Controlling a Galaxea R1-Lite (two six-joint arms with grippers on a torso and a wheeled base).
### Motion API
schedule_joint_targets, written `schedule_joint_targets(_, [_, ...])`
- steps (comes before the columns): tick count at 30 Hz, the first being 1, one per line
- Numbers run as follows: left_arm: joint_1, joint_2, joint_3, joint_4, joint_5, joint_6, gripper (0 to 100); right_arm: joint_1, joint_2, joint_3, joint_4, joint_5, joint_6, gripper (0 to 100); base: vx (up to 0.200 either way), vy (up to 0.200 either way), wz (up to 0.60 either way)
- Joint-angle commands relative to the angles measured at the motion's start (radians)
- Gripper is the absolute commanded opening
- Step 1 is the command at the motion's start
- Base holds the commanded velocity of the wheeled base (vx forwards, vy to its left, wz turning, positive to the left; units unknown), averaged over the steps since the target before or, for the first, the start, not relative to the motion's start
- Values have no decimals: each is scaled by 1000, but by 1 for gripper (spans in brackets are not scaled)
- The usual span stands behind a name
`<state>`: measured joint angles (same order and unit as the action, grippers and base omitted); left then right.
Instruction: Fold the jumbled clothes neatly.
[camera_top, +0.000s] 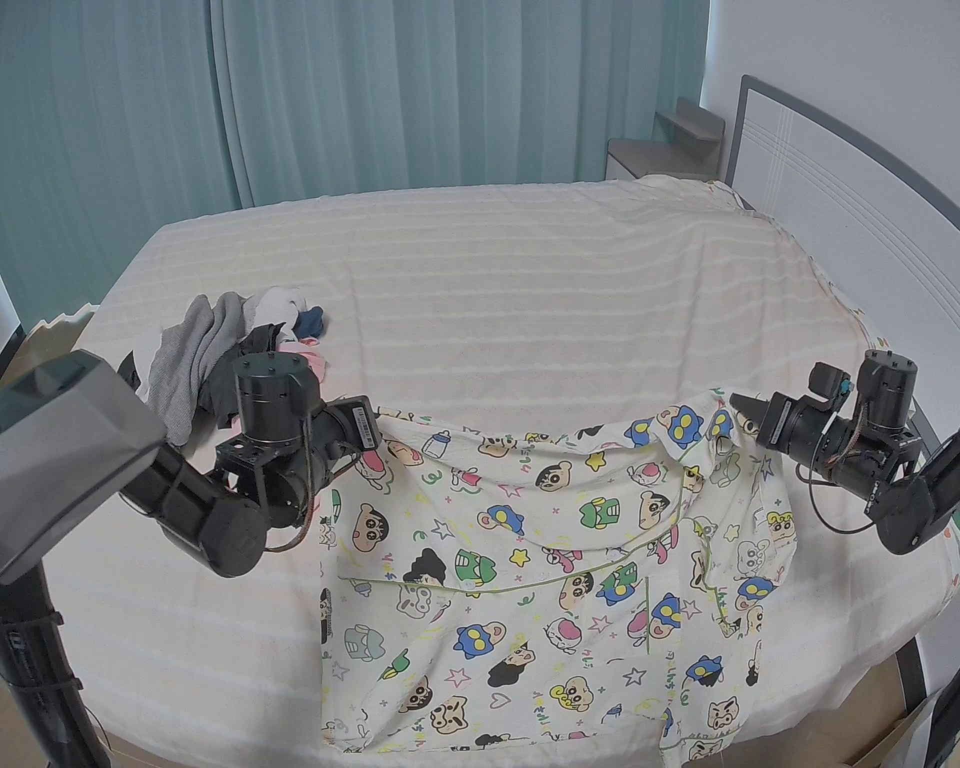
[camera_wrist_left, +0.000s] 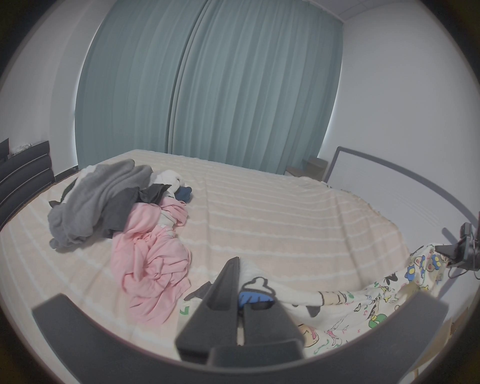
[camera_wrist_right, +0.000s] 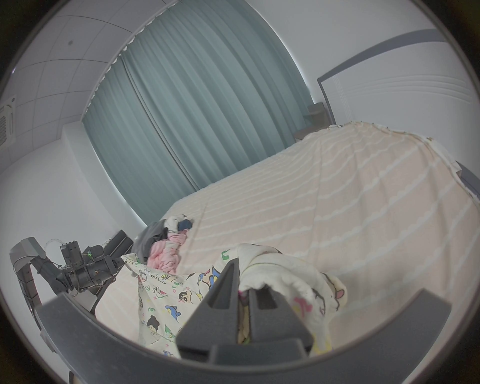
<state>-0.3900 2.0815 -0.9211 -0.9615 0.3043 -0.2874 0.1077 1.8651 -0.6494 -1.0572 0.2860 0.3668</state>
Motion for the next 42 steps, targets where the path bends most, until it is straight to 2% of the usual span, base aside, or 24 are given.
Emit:
schedule_joint_targets(1, [3,210,-128,-2,44,1,0,-2,195,-42,-66,-34,-6,0,0,0,0])
schedule_joint_targets(4, [3,262,-176,-20,73,-1,0,-3,255,-70,-92,-60,-8,0,0,0,0])
schedule_joint_targets(18, [13,381,-254,-43,76,-10,0,-14,365,-173,-84,-79,-6,0,0,0,0])
schedule_joint_targets(22, [23,431,-360,-43,134,-50,0,-31,425,-228,-83,-110,-6,0,0,0,0])
schedule_joint_targets(25, [34,436,-390,-43,144,-67,0,-42,448,-245,-83,-113,-8,0,0,0,0])
schedule_joint_targets(26, [36,437,-392,-43,144,-70,100,-43,451,-246,-83,-113,-8,0,0,0,0])
schedule_joint_targets(28, [40,440,-400,-43,144,-78,100,-46,460,-250,-81,-111,-8,0,0,0,0])
schedule_joint_targets(29, [48,447,-406,-43,144,-79,100,-48,476,-266,-86,-110,-8,100,0,0,0])
schedule_joint_targets(36, [88,485,-426,-45,147,-75,100,-59,493,-308,-102,-106,7,100,0,0,0])
schedule_joint_targets(39, [103,489,-447,-51,153,-76,100,-62,488,-306,-125,-110,41,100,0,0,0])
schedule_joint_targets(42, [123,482,-443,-97,170,-76,100,-97,480,-309,-144,-114,86,100,0,0,0])
